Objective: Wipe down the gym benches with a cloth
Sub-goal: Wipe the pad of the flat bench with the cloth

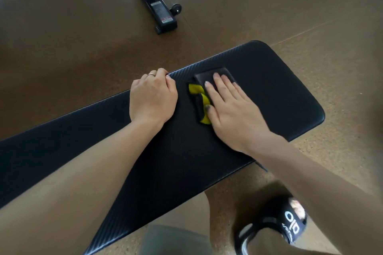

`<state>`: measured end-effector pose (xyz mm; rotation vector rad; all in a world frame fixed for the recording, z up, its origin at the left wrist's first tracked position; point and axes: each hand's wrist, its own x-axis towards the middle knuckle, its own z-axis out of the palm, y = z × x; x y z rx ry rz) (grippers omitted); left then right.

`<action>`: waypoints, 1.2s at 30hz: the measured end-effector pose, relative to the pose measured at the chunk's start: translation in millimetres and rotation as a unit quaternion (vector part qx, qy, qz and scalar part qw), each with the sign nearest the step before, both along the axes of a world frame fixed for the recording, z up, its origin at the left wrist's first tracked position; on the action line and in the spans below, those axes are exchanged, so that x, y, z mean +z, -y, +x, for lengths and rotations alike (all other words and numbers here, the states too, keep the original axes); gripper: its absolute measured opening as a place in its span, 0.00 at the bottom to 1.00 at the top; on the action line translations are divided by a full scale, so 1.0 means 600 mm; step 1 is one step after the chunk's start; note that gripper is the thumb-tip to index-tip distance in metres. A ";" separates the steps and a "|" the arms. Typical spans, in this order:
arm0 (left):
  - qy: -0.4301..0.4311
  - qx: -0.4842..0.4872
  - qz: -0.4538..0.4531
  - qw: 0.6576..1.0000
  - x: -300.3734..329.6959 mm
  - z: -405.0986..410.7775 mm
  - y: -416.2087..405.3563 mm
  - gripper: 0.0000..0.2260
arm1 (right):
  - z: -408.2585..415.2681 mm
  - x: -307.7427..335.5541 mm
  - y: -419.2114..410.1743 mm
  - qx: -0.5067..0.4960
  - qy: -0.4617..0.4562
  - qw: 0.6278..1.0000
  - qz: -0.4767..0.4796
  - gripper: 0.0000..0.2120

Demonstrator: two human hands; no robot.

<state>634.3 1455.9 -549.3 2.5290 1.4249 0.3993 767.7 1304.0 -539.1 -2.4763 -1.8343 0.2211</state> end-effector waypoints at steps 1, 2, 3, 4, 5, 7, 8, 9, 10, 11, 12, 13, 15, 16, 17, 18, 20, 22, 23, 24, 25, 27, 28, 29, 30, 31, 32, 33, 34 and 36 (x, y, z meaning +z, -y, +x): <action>0.000 0.001 0.000 1.000 0.000 0.000 0.000 0.17 | 0.017 0.002 0.007 0.004 0.002 1.000 -0.006 0.28; 0.000 0.003 -0.002 1.000 -0.001 0.001 0.000 0.17 | 0.036 0.002 0.002 -0.006 0.003 1.000 -0.005 0.29; 0.001 0.006 -0.004 1.000 0.000 0.002 -0.001 0.17 | 0.051 0.002 -0.014 -0.029 -0.001 1.000 0.002 0.29; 0.004 0.009 -0.007 1.000 0.000 0.002 -0.001 0.17 | 0.060 0.001 -0.039 -0.055 -0.009 0.998 0.010 0.28; 0.007 0.011 -0.009 1.000 0.000 0.001 -0.003 0.17 | 0.063 -0.002 -0.069 -0.070 -0.018 0.997 0.016 0.28; 0.011 0.013 -0.012 1.000 0.001 0.001 -0.008 0.16 | 0.051 -0.010 -0.128 -0.042 -0.017 0.999 0.025 0.27; 0.012 0.016 -0.011 1.000 0.001 0.001 -0.008 0.15 | 0.043 -0.015 -0.150 -0.004 -0.012 0.999 0.033 0.25; 0.011 0.017 -0.010 1.000 0.001 0.001 -0.008 0.15 | 0.039 -0.016 -0.165 0.033 -0.010 0.999 0.041 0.24; 0.010 0.018 -0.010 1.000 0.002 0.001 -0.007 0.15 | 0.042 -0.013 -0.174 0.059 -0.012 0.997 0.045 0.22; 0.009 0.018 -0.012 1.000 0.003 0.001 -0.007 0.15 | 0.051 -0.011 -0.177 0.073 -0.015 0.996 0.043 0.21; 0.010 0.017 -0.013 1.000 0.004 0.001 -0.006 0.15 | 0.065 -0.008 -0.177 0.078 -0.015 0.996 0.038 0.21; 0.011 0.017 -0.015 1.000 0.004 0.001 -0.005 0.16 | 0.083 -0.004 -0.176 0.077 -0.007 0.996 0.034 0.21; 0.013 0.019 -0.020 1.000 0.005 0.000 -0.002 0.16 | 0.129 0.001 -0.170 0.046 0.022 0.998 0.028 0.20; 0.015 0.020 -0.020 0.999 0.006 -0.001 -0.002 0.17 | 0.154 0.003 -0.166 0.019 0.033 0.999 0.025 0.20; 0.017 0.019 -0.019 0.999 0.006 -0.001 -0.003 0.17 | 0.178 0.006 -0.160 -0.009 0.041 0.999 0.026 0.20; 0.018 0.018 -0.018 1.000 0.006 -0.001 -0.002 0.17 | 0.199 0.007 -0.154 -0.037 0.046 0.998 0.024 0.22; 0.018 0.019 -0.016 1.000 0.006 -0.001 -0.004 0.17 | 0.227 0.006 -0.145 -0.083 0.058 0.995 0.012 0.25; 0.018 0.021 -0.017 0.999 0.005 -0.001 -0.003 0.17 | 0.234 -0.002 -0.141 -0.120 0.067 0.990 0.007 0.26; 0.017 0.021 -0.018 0.999 0.004 -0.001 -0.003 0.17 | 0.228 -0.007 -0.142 -0.141 0.063 0.988 0.011 0.26; 0.016 0.021 -0.018 0.999 0.004 -0.001 -0.002 0.17 | 0.217 -0.011 -0.144 -0.160 0.052 0.986 0.015 0.25; 0.013 0.021 -0.018 1.000 0.004 -0.001 -0.003 0.17 | 0.201 -0.012 -0.146 -0.173 0.038 0.984 0.020 0.25; 0.008 0.019 -0.024 0.999 0.006 -0.002 -0.003 0.17 | 0.153 -0.009 -0.152 -0.158 0.007 0.987 0.020 0.25; 0.010 0.016 -0.033 0.999 0.008 -0.004 -0.004 0.18 | 0.122 -0.006 -0.152 -0.133 -0.003 0.991 0.020 0.24; 0.018 0.013 -0.047 0.999 0.011 -0.006 -0.004 0.18 | 0.086 -0.004 -0.150 -0.102 -0.010 0.995 0.020 0.25; 0.031 0.011 -0.061 0.998 0.016 -0.009 -0.007 0.17 | 0.047 -0.003 -0.143 -0.071 -0.019 0.997 0.019 0.25; 0.046 0.009 -0.071 0.996 0.022 -0.012 -0.008 0.17 | 0.008 -0.001 -0.129 -0.043 -0.030 0.999 0.013 0.26; 0.058 0.006 -0.069 0.996 0.028 -0.018 -0.010 0.17 | -0.026 0.001 -0.109 -0.017 -0.038 0.999 0.009 0.27; 0.065 0.001 -0.053 0.996 0.035 -0.025 -0.013 0.17 | -0.050 0.002 -0.085 0.009 -0.041 0.999 0.009 0.27; 0.066 -0.004 -0.029 0.997 0.043 -0.036 -0.016 0.17 | -0.062 0.004 -0.063 0.032 -0.038 0.999 0.009 0.27; 0.055 0.003 0.001 0.998 0.054 -0.066 -0.030 0.16 | -0.049 0.010 -0.039 0.060 -0.027 0.998 -0.002 0.27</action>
